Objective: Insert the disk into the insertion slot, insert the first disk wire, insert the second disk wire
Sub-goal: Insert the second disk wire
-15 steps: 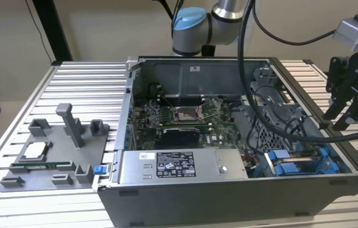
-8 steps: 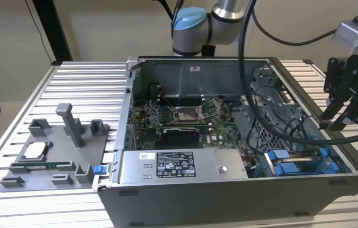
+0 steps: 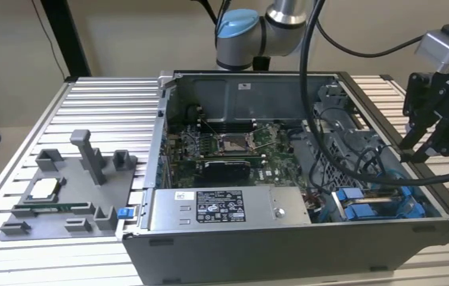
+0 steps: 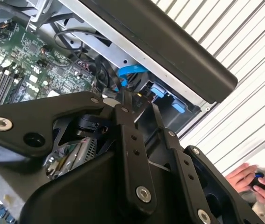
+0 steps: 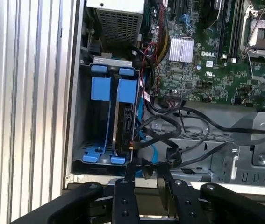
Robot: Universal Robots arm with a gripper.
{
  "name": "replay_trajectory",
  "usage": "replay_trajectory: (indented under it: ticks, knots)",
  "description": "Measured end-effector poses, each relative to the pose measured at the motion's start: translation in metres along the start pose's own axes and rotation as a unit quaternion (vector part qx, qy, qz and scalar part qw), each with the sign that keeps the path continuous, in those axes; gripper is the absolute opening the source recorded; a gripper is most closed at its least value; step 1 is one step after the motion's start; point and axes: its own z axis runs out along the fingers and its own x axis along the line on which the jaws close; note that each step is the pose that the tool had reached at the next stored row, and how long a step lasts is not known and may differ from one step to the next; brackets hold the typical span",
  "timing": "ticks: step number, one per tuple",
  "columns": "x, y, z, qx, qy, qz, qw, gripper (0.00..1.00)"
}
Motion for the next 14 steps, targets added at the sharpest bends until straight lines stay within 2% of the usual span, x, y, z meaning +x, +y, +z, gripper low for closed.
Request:
replay_trajectory:
  ticks: [1,4,12,14]
  knots:
    - [0.0,0.0,0.0008,0.0001,-0.0018,-0.001,1.0,1.0]
    - [0.0004,0.0,0.0023,-0.0005,-0.0039,-0.002,1.0,1.0]
    - [0.0005,0.0,0.0033,-0.0007,-0.0058,-0.003,1.0,1.0]
    - [0.0009,-0.0001,0.0034,-0.0006,-0.008,-0.003,1.0,1.0]
